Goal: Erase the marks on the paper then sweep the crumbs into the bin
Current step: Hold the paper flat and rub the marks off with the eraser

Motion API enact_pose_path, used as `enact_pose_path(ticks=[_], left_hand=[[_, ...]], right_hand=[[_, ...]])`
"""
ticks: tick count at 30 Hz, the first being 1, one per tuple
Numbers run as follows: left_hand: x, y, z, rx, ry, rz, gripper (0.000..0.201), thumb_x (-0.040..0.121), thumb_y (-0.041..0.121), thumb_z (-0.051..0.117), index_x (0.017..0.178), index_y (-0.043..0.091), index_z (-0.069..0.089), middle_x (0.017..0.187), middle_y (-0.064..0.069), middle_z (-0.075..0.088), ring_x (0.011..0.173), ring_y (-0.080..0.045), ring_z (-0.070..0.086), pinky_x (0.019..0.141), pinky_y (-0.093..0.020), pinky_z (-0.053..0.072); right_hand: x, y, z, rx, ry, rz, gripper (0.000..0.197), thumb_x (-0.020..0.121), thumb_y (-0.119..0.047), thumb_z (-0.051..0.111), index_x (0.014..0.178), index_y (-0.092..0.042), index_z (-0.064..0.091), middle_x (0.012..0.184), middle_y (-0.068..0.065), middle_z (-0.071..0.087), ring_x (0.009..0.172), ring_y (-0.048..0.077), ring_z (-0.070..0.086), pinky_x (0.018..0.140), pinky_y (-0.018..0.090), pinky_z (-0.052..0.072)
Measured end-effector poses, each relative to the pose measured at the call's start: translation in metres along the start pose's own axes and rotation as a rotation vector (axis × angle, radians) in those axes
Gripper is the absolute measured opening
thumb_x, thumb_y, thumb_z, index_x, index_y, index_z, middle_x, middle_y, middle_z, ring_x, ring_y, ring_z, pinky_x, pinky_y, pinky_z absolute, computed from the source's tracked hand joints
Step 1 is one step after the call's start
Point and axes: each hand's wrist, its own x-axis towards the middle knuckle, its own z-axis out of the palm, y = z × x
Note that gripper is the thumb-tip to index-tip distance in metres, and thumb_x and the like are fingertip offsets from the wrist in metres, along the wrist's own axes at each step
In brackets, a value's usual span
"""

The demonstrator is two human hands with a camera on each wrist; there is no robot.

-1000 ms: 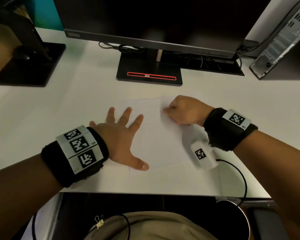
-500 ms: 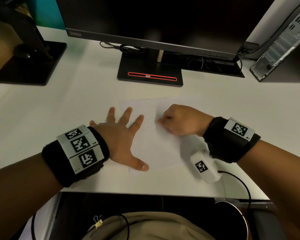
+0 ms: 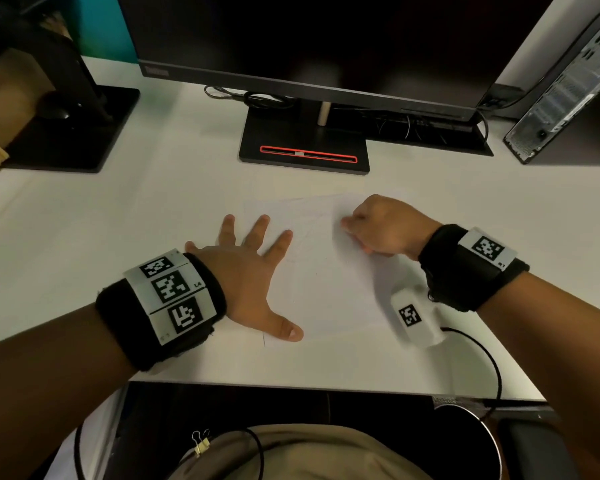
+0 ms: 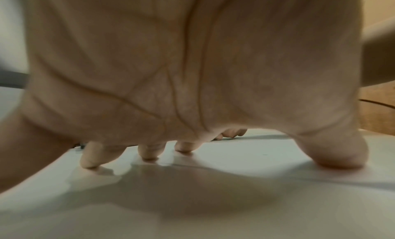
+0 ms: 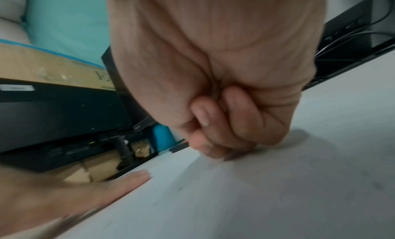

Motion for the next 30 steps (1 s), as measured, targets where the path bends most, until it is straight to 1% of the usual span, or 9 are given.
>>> enact_pose_path(ticks=[4, 7, 9, 12, 14, 18, 23, 27, 30], left_hand=[[0.002, 0.000, 0.000, -0.001, -0.001, -0.002, 0.143, 0.051, 0.101, 0.054, 0.142, 0.045, -0.041, 0.152, 0.008, -0.049, 0.145, -0.042, -0.033, 0.110, -0.078, 0.014], [0.001, 0.000, 0.000, -0.001, 0.000, -0.002, 0.143, 0.051, 0.101, 0.053, 0.142, 0.045, -0.040, 0.152, 0.008, -0.049, 0.145, -0.042, -0.033, 0.110, -0.078, 0.013], [0.001, 0.000, 0.000, -0.001, -0.002, -0.001, 0.143, 0.051, 0.101, 0.053, 0.143, 0.044, -0.040, 0.152, 0.008, -0.049, 0.145, -0.042, -0.033, 0.111, -0.078, 0.012], [0.001, -0.001, 0.000, 0.002, -0.001, -0.002, 0.143, 0.051, 0.101, 0.053, 0.143, 0.044, -0.040, 0.152, 0.007, -0.049, 0.145, -0.043, -0.032, 0.110, -0.078, 0.013], [0.002, -0.001, 0.000, 0.001, 0.000, 0.001, 0.143, 0.051, 0.101, 0.053, 0.142, 0.044, -0.041, 0.152, 0.008, -0.049, 0.145, -0.043, -0.033, 0.110, -0.078, 0.014], [0.002, -0.001, 0.000, 0.004, 0.004, -0.002, 0.143, 0.049, 0.102, 0.052, 0.142, 0.045, -0.041, 0.152, 0.008, -0.049, 0.145, -0.043, -0.033, 0.110, -0.079, 0.013], [0.002, 0.000, 0.000, -0.003, 0.007, 0.004, 0.142, 0.051, 0.101, 0.053, 0.143, 0.044, -0.039, 0.153, 0.007, -0.048, 0.145, -0.043, -0.033, 0.109, -0.079, 0.013], [0.001, 0.000, 0.000, -0.009, 0.017, 0.007, 0.143, 0.051, 0.101, 0.053, 0.144, 0.044, -0.038, 0.154, 0.007, -0.047, 0.145, -0.043, -0.033, 0.109, -0.079, 0.013], [0.001, 0.000, 0.001, -0.013, 0.017, 0.004, 0.142, 0.052, 0.100, 0.054, 0.145, 0.044, -0.038, 0.154, 0.007, -0.047, 0.145, -0.043, -0.033, 0.109, -0.079, 0.013]], right_hand=[[-0.014, -0.015, 0.023, -0.136, -0.137, -0.193, 0.054, 0.104, -0.041, 0.045, 0.074, -0.001, 0.066, 0.065, 0.008, 0.066, 0.058, 0.019, 0.055, 0.065, 0.032, 0.048], [-0.002, -0.011, 0.013, -0.081, -0.094, -0.119, 0.054, 0.104, -0.040, 0.045, 0.073, 0.000, 0.065, 0.068, 0.014, 0.067, 0.056, 0.021, 0.055, 0.061, 0.031, 0.046], [0.001, -0.009, 0.007, -0.097, -0.030, -0.105, 0.051, 0.104, -0.039, 0.044, 0.069, -0.006, 0.063, 0.071, 0.011, 0.067, 0.062, 0.022, 0.058, 0.059, 0.029, 0.042], [-0.007, -0.020, 0.021, -0.186, -0.109, -0.225, 0.051, 0.104, -0.039, 0.044, 0.068, -0.007, 0.061, 0.070, 0.010, 0.066, 0.063, 0.021, 0.056, 0.061, 0.031, 0.045], [-0.008, -0.022, 0.024, -0.178, -0.172, -0.234, 0.053, 0.104, -0.040, 0.045, 0.068, -0.006, 0.062, 0.064, 0.009, 0.064, 0.058, 0.020, 0.054, 0.063, 0.033, 0.046], [0.002, -0.018, 0.009, -0.139, -0.052, -0.138, 0.051, 0.105, -0.039, 0.044, 0.065, -0.010, 0.058, 0.066, 0.005, 0.062, 0.061, 0.020, 0.055, 0.055, 0.027, 0.037], [-0.013, -0.031, 0.028, -0.218, -0.185, -0.274, 0.051, 0.104, -0.041, 0.046, 0.070, -0.007, 0.061, 0.066, 0.006, 0.064, 0.059, 0.018, 0.053, 0.060, 0.031, 0.043], [0.000, -0.021, 0.010, -0.140, -0.076, -0.146, 0.051, 0.104, -0.040, 0.045, 0.064, -0.012, 0.058, 0.067, 0.004, 0.062, 0.060, 0.017, 0.053, 0.060, 0.029, 0.038], [-0.008, -0.028, 0.022, -0.188, -0.112, -0.235, 0.050, 0.104, -0.039, 0.045, 0.065, -0.011, 0.057, 0.066, 0.005, 0.062, 0.061, 0.018, 0.054, 0.058, 0.030, 0.040]])
